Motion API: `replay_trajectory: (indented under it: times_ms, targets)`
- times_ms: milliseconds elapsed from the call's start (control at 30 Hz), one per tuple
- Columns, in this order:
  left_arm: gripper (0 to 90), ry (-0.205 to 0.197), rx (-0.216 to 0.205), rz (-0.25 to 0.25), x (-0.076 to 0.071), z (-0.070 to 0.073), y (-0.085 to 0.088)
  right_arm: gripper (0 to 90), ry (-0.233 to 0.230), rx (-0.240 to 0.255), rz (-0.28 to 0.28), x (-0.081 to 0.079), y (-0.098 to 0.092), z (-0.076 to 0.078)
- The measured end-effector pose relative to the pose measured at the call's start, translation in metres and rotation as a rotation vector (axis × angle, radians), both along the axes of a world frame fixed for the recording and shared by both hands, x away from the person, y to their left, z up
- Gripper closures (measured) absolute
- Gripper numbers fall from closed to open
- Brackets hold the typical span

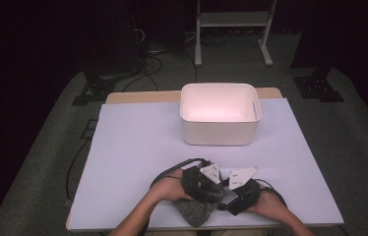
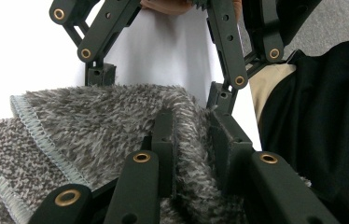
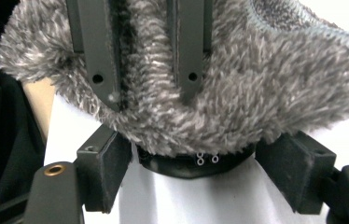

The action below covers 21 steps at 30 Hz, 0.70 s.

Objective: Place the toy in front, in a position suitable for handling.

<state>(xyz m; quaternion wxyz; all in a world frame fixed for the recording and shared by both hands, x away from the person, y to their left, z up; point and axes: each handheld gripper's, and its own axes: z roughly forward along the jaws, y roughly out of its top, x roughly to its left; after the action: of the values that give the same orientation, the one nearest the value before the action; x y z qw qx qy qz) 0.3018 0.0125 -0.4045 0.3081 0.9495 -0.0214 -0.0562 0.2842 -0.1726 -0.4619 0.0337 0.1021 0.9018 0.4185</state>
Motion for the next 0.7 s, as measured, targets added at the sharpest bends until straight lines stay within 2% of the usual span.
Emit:
replay_trajectory:
  times_ms: [100, 333, 567, 700]
  targets:
    - [72.5, 0.001, -0.004, 0.010, 0.003, 0.000, -0.001, 23.4, -0.016, -0.008, 0.000, 0.002, 0.004, -0.002]
    - [72.4, 0.010, -0.009, 0.042, 0.007, 0.001, 0.011, 27.1, -0.042, -0.026, -0.002, 0.001, 0.004, -0.002]
    - [71.9, 0.011, 0.000, 0.139, 0.014, 0.003, 0.058, 27.8, -0.032, -0.023, -0.003, 0.001, 0.003, -0.002]
    - [71.8, 0.019, -0.013, 0.203, 0.015, 0.002, 0.088, 27.6, -0.025, -0.020, -0.003, 0.000, 0.003, -0.002]
